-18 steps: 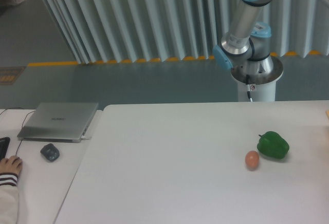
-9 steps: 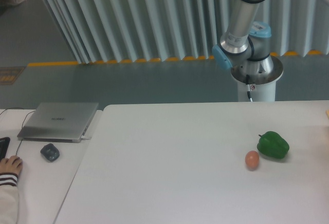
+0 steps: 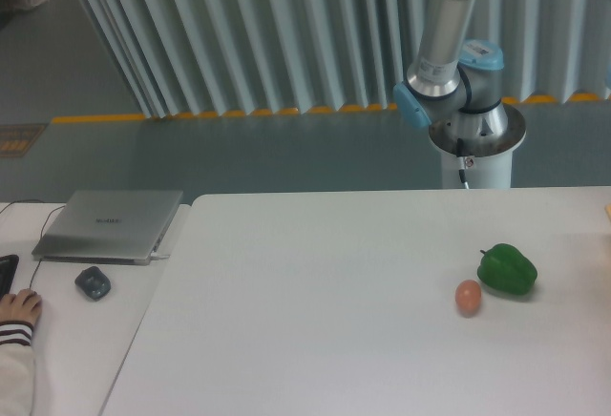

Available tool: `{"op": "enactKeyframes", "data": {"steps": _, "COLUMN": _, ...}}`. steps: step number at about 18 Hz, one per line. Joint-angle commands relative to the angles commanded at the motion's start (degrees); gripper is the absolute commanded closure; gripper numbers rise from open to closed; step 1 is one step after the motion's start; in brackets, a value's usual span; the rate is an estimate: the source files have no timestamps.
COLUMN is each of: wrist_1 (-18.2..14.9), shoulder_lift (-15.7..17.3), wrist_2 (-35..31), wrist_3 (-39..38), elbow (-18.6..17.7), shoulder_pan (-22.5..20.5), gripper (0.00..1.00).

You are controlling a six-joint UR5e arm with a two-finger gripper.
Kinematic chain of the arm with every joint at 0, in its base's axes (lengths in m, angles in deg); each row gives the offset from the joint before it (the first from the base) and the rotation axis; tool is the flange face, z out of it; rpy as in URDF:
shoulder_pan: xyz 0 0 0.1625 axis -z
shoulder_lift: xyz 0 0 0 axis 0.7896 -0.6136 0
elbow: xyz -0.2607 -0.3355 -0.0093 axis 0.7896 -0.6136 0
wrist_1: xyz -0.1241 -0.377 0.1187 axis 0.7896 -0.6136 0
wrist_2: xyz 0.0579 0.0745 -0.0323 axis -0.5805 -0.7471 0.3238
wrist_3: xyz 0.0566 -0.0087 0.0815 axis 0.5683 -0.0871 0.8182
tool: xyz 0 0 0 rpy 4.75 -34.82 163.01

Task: Place the red pepper on the table
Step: 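Carry the red bell pepper in the gripper toward the green pepper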

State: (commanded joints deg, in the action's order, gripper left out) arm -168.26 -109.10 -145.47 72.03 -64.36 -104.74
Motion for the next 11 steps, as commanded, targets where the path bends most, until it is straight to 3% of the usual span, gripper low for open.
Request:
{"op": "enactKeyframes", "data": {"steps": 5, "wrist_1": -1.06, "shoulder_lift": 0.35, "wrist_2": 0.36, "wrist_3": -9.93, "elbow": 0.71, "shoulder_pan": 5.01, "gripper": 0.46}}
{"op": "enactKeyframes", "data": {"steps": 11, "wrist_1": 0.51, "shoulder_lift": -0.35, "wrist_2": 1.76, "wrist_3": -22.23, "elbow": 0.62, "shoulder_pan": 11.69, "gripper": 0.46}}
